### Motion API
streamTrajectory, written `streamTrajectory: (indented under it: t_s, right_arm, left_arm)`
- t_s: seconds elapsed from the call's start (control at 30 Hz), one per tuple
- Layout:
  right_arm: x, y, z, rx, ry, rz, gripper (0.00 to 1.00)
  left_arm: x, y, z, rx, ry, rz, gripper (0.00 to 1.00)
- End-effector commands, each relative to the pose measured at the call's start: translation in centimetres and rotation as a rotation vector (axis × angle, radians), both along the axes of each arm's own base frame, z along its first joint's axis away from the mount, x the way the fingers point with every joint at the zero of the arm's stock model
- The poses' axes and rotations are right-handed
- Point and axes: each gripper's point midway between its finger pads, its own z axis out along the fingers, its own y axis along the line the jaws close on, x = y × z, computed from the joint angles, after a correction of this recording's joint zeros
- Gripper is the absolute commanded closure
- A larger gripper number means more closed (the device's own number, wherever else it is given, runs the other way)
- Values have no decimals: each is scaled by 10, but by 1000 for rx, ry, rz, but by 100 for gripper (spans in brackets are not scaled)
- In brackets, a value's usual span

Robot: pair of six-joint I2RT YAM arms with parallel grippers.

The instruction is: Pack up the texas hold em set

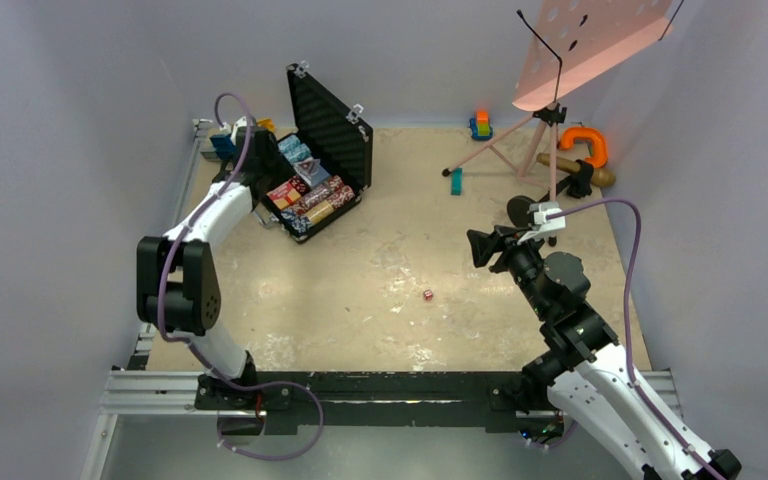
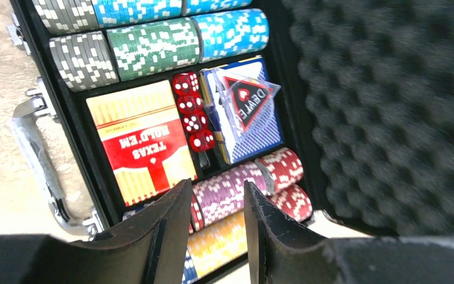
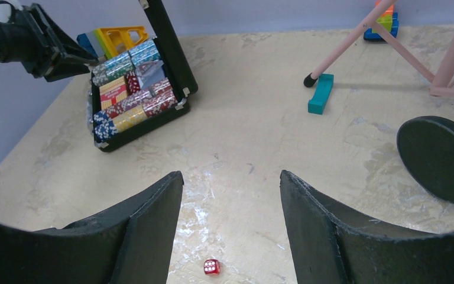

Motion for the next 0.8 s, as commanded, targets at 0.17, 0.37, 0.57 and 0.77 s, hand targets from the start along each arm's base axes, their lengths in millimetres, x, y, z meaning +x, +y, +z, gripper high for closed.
streamTrajectory:
  t_s: [0.17, 0.37, 0.57, 0.77]
  right_arm:
    - [1, -3, 14, 28, -40, -18, 35]
    - [-1, -6, 17, 38, -53, -29, 35]
    - [-2, -6, 19, 45, -58, -25, 35]
    - [-6, -7, 23, 54, -72, -19, 35]
  left_arm:
    - [-75, -83, 14, 4, -110, -219, 54]
    - [-138, -156, -19, -55, -20, -336, 53]
    - [-193, -244, -42, -104, 83, -445, 51]
    - [-214, -300, -71, -77, 226, -488, 50]
